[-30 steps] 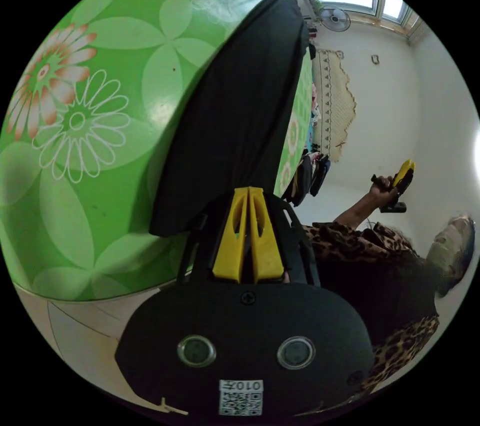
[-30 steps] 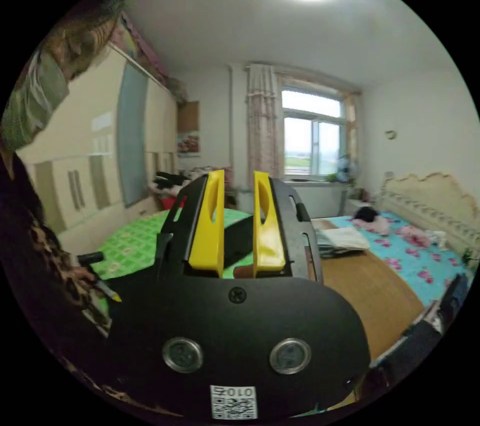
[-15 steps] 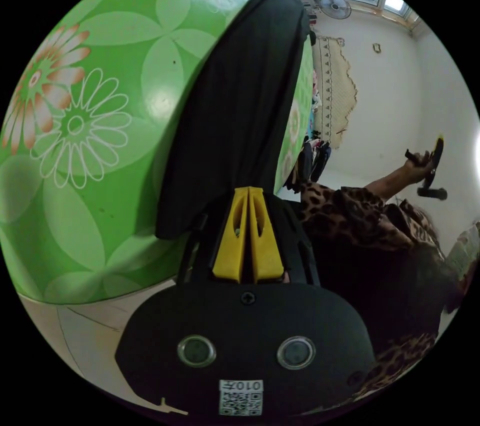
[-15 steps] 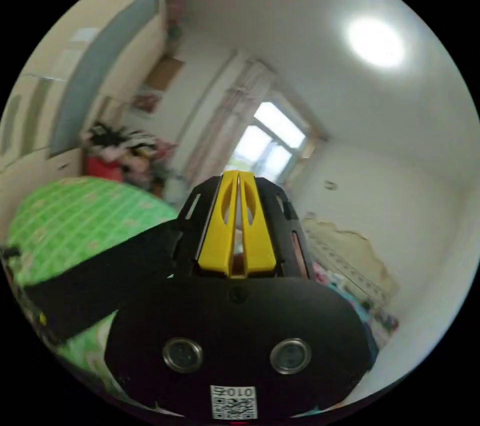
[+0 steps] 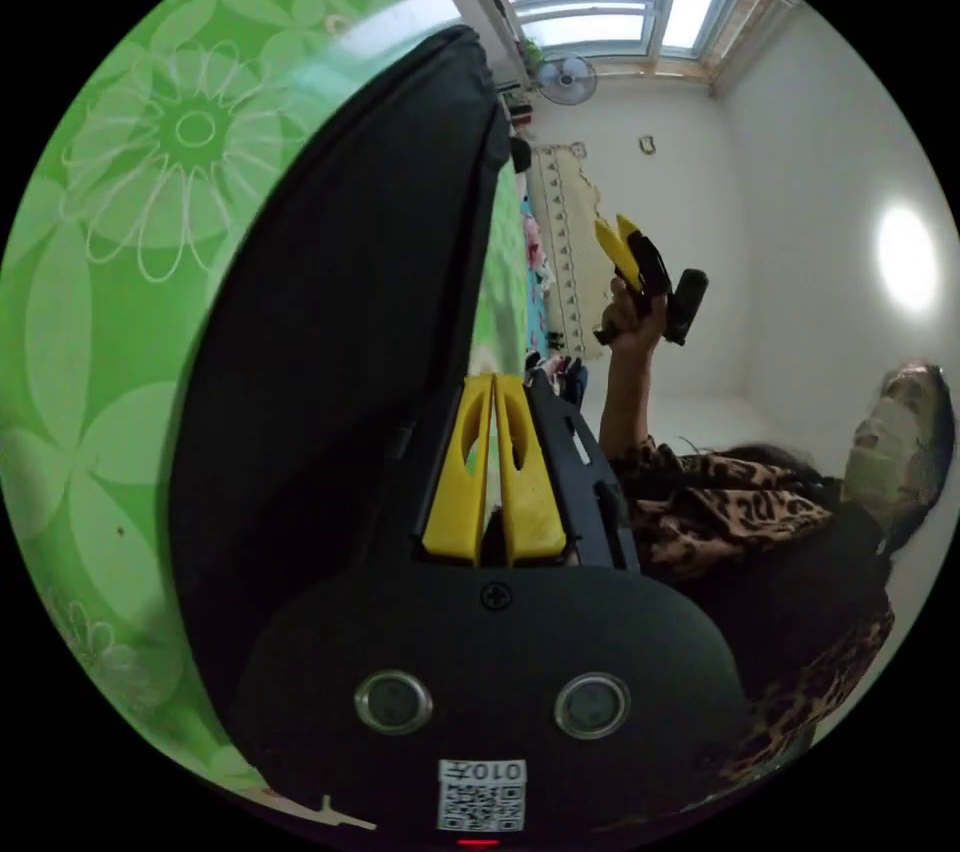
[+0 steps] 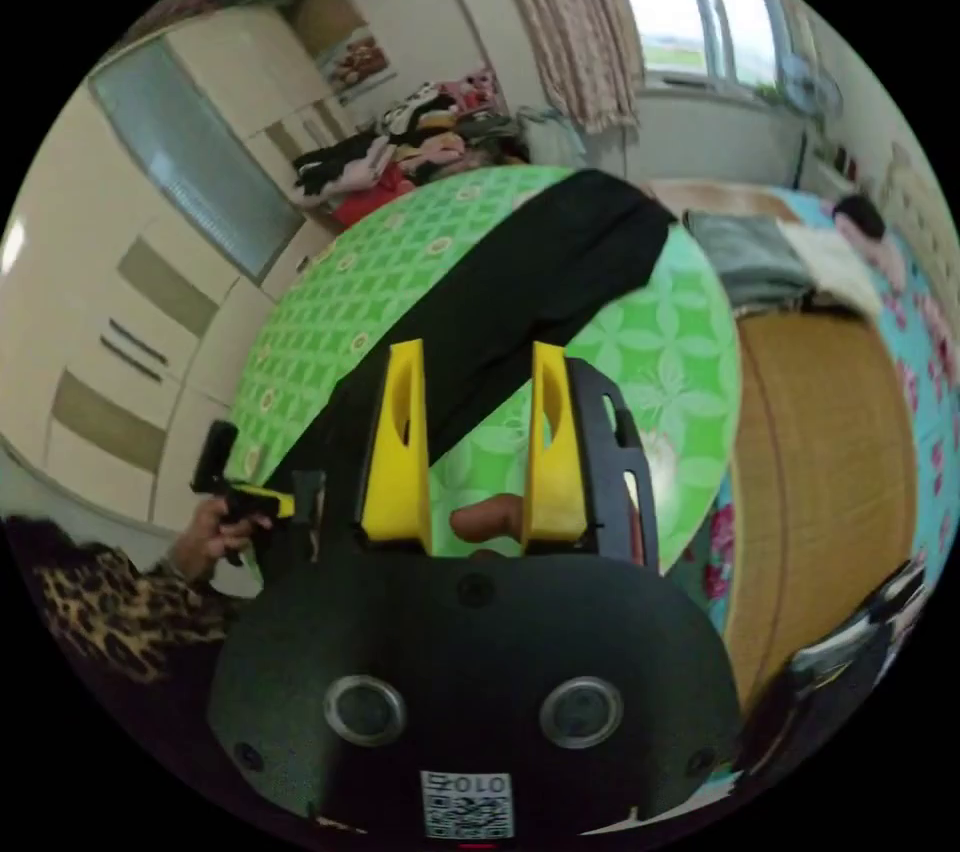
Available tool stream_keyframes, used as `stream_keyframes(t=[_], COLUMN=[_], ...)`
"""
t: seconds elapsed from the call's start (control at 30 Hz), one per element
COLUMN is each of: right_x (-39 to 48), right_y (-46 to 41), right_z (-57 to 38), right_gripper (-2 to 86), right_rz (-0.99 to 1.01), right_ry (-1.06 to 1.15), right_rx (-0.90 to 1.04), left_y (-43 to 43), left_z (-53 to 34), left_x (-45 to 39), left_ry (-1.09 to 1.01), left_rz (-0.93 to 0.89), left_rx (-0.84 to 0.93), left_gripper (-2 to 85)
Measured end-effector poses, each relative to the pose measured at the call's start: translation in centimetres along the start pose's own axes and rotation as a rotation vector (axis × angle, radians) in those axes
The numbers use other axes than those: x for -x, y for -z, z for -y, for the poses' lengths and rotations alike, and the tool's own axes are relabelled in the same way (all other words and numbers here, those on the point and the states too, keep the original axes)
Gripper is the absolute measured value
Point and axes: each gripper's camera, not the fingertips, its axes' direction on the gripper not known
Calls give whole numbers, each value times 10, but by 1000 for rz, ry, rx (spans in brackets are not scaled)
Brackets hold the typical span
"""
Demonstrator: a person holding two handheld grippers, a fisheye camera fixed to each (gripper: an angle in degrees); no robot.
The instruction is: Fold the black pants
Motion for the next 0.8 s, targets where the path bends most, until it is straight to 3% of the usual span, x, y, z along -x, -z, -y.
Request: stream_keyframes(t=[0.1,0.23,0.3,0.57,0.8], right_x=[-72,-148,-170,-214,-263], right_y=[-26,-64,-81,-128,-134], right_z=[16,51,67,132,158], right_gripper=[118,108,102,79,21], right_rz=[203,469,524,474,585], right_ry=[-167,-355,-426,-500,-514], right_rx=[-19,-8,-5,72,89], left_y=[-11,-3,4,13,16], left_z=[-9,-33,-39,-46,-48], left_x=[31,60,64,83,95], left_ry=[73,59,66,69,66], left_rz=[16,-178,-174,-185,-183], left_rx=[-53,-240,-272,-292,-287], left_gripper=[-1,-1,-1,-2,-2])
